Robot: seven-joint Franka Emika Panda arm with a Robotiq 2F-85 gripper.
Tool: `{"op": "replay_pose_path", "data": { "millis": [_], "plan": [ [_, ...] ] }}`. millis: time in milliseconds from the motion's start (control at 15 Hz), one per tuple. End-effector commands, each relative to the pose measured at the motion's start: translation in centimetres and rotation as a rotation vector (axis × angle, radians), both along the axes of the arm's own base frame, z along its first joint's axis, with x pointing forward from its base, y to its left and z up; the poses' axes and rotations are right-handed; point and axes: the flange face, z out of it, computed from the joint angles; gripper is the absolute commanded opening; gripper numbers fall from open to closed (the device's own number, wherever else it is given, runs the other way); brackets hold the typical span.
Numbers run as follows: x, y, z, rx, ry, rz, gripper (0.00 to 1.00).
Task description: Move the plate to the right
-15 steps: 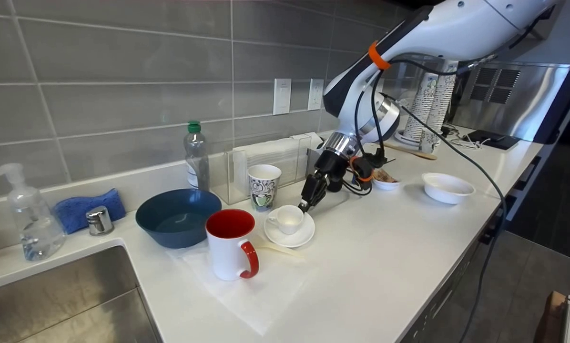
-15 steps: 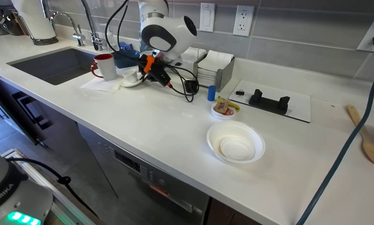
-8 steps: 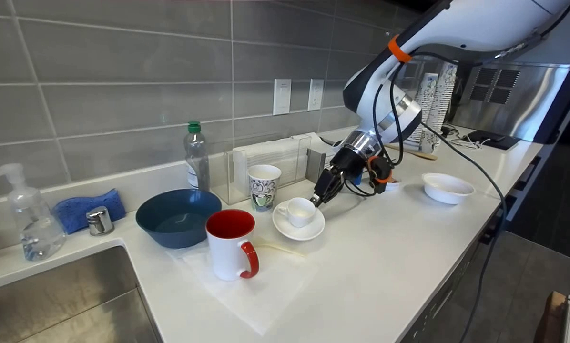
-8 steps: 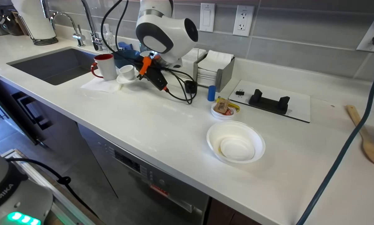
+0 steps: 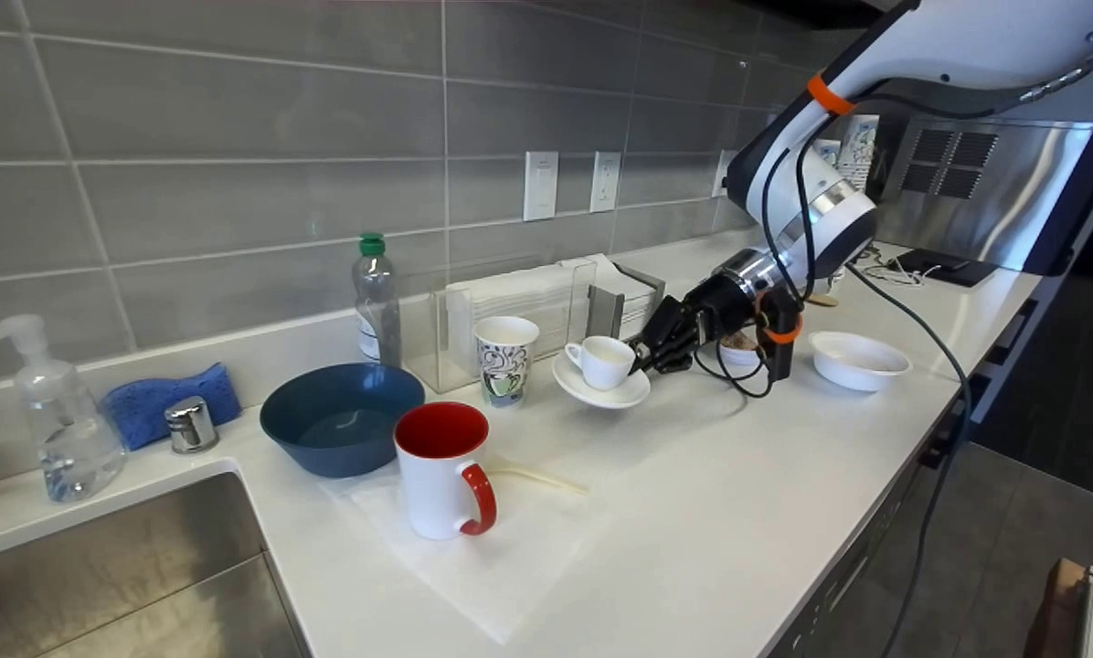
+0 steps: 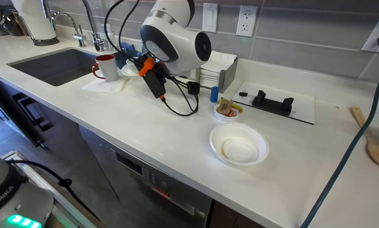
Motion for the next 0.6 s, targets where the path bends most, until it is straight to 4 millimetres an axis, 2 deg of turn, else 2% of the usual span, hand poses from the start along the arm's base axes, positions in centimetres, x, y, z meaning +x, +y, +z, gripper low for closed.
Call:
{"op": "replay_pose_path", "data": {
  "millis": [0,267,533],
  "plan": [
    [-2.5,-1.1,1.0,0.063,0.083,-0.164,0.02],
    [-4.4,-3.3,0.7,0.085,0.143,-0.347,0.02],
    [-5.4,-5.6,-0.2,0.057,0.183,-0.543,0.02]
  ]
}}
